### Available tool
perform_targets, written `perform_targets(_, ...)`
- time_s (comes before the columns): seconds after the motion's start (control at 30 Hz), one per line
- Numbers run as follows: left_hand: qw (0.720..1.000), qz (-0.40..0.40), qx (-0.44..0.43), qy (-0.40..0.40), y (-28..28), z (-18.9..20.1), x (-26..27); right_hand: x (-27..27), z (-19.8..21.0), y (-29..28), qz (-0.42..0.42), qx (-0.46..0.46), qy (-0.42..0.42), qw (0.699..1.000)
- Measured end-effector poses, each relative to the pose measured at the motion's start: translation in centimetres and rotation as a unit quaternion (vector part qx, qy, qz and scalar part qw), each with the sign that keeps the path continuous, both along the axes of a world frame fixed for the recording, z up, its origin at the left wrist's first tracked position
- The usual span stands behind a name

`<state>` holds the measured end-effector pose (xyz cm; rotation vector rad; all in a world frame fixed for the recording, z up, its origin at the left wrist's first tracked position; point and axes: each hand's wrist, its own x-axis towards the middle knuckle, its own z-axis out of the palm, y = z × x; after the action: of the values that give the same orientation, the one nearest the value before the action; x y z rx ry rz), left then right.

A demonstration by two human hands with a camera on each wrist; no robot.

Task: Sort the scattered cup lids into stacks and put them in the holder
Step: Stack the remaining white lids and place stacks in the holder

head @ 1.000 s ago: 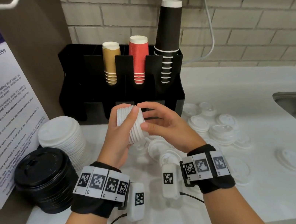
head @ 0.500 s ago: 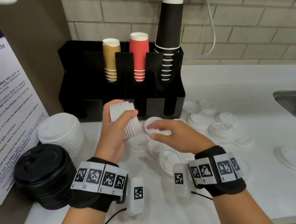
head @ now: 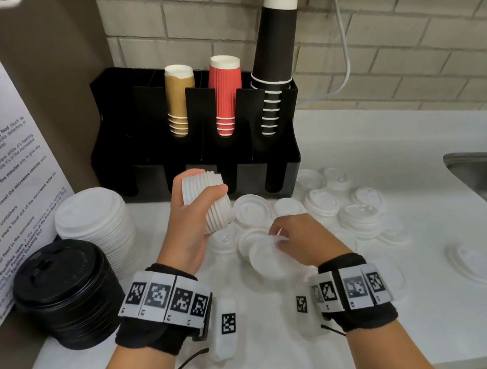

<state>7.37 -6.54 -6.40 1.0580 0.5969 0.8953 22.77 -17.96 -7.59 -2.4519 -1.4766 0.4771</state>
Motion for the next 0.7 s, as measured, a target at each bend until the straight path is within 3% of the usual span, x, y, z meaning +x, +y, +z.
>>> perform_targets(0.13, 1.0, -0.001, 0.016, 0.006, -0.3, 0.0, 0.3, 0.4, 2.1, 0.3, -0.033, 0.137, -0.06, 0.988)
perform_targets(0.2, 1.0, -0.004, 0.025, 0.014, -0.5, 0.0, 0.6, 0.1, 2.9, 0.6, -0.048, 0.218, -0.044, 0.974)
perform_targets(0.33, 0.999, 0.0, 0.029, 0.02, -0.9, -0.2, 1.1, -2.0, 3.7, 1.2, -0.071, 0.326, 0.15, 0.931)
perform_targets(0.47, 1.0, 0.003, 0.018, 0.009, -0.9, -0.3, 1.4, -3.4, 4.1, 1.3, 0.0, 0.327, 0.321, 0.889)
perform_targets(0.7, 0.999, -0.038, -0.004, -0.022, -1.0, 0.6, 1.0, -2.7, 3.8, 1.3, 0.061, 0.27, 0.354, 0.893)
